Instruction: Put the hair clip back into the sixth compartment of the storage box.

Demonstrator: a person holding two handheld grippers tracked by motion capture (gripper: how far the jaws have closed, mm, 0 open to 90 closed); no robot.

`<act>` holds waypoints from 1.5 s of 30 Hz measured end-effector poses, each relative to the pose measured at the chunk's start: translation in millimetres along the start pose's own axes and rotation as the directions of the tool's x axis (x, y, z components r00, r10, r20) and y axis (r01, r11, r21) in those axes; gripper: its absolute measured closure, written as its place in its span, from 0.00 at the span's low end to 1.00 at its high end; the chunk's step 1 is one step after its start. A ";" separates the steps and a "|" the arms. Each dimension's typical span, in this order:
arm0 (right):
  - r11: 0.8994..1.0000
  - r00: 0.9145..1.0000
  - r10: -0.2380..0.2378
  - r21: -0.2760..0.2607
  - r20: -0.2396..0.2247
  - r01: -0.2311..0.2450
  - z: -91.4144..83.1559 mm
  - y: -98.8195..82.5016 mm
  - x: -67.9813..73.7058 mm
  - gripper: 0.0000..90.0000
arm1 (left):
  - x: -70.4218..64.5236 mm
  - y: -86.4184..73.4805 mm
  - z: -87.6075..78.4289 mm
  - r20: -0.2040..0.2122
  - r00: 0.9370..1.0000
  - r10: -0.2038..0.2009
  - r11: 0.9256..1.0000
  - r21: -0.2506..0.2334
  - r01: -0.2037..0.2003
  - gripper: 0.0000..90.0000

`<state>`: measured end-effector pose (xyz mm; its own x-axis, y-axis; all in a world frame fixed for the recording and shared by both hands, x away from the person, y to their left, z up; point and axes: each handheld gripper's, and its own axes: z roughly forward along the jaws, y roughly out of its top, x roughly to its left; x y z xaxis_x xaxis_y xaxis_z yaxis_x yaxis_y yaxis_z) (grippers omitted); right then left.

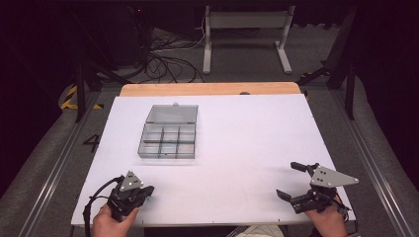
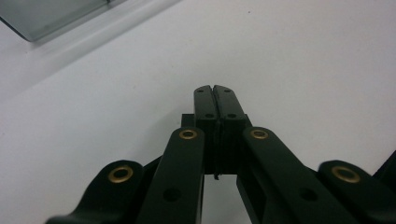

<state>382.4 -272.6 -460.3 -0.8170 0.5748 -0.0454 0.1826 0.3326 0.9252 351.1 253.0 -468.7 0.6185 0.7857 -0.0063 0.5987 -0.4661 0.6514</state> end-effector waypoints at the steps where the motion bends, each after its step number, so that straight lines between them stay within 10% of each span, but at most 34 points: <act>1: 1.000 1.000 -0.001 0.000 0.000 0.001 0.0 0.0 0.0 0.01 | 0.3 -0.1 -1.5 0.007 1.000 -0.006 1.000 -0.003 0.006 0.99; 28: 1.000 1.000 0.000 0.003 0.000 0.000 1.0 0.0 0.1 0.01 | 9.5 1.7 -29.1 0.006 0.998 -0.061 0.976 -0.209 0.061 1.00; 45: 1.000 1.000 0.001 0.006 0.000 -0.001 1.5 -0.1 0.1 0.01 | 11.0 5.4 -37.9 0.000 0.998 -0.063 0.966 -0.250 0.061 0.99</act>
<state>383.2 -271.5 -460.9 -0.8170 0.5749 -0.0444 0.1863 0.3361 0.9232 341.9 274.5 -436.5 0.5791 0.8139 -0.0474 0.4892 -0.3004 0.8188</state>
